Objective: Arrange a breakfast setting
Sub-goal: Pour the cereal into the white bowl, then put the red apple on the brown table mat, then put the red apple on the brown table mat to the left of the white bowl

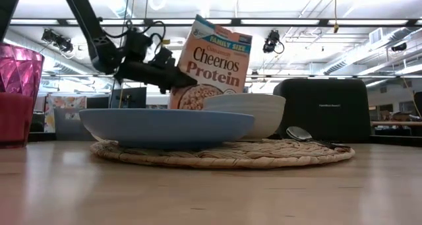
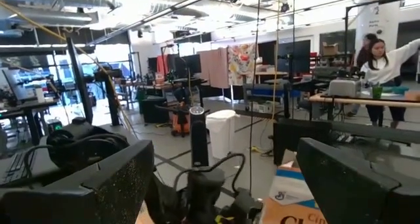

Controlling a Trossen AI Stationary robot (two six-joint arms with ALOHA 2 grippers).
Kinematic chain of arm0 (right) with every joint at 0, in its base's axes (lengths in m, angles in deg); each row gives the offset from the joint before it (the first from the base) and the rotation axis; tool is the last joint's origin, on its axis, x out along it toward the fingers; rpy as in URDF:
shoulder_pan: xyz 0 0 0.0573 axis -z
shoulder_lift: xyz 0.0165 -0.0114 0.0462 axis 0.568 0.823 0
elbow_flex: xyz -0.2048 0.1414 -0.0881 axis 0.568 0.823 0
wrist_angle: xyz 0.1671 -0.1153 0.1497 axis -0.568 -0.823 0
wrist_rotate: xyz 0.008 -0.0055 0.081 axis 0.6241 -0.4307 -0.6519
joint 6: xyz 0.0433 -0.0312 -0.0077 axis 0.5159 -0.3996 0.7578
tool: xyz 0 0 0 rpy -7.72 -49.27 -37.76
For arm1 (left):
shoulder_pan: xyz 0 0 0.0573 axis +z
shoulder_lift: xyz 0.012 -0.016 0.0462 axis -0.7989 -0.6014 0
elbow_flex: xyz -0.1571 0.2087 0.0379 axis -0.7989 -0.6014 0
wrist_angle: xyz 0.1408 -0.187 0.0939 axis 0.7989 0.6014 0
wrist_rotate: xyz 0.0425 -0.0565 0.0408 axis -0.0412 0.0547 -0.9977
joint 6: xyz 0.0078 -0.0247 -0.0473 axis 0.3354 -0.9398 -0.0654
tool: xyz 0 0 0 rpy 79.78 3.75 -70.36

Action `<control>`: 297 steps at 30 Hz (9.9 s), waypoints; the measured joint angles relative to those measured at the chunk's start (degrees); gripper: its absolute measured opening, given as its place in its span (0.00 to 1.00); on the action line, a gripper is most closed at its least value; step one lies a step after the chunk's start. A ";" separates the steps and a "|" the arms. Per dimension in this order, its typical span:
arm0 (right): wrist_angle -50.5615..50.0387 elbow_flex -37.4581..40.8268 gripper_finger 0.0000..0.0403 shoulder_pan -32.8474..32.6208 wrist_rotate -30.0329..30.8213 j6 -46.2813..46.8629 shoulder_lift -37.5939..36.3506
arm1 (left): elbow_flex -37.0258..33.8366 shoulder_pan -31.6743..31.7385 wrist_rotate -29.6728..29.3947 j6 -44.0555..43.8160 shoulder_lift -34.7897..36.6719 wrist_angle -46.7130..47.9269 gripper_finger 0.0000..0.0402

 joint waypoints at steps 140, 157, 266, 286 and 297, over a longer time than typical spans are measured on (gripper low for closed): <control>-72.28 0.09 0.98 12.41 -28.89 20.58 -29.59 | 36.01 19.43 -34.82 -31.39 1.76 113.56 0.77; -72.29 0.09 0.98 12.41 -29.33 21.01 -29.61 | 26.10 20.76 -32.55 -36.80 1.82 100.20 0.87; -60.15 0.09 0.93 -10.80 -30.37 23.34 -26.44 | 25.14 -36.95 -48.19 -31.56 38.43 85.58 0.05; -57.42 0.09 0.93 -20.33 -13.20 47.57 -13.22 | -4.96 -45.59 -54.45 -29.84 28.39 39.28 0.05; -50.32 0.11 0.93 -17.25 -13.22 44.36 -12.70 | -6.14 -45.00 -54.04 -30.33 14.24 28.25 0.05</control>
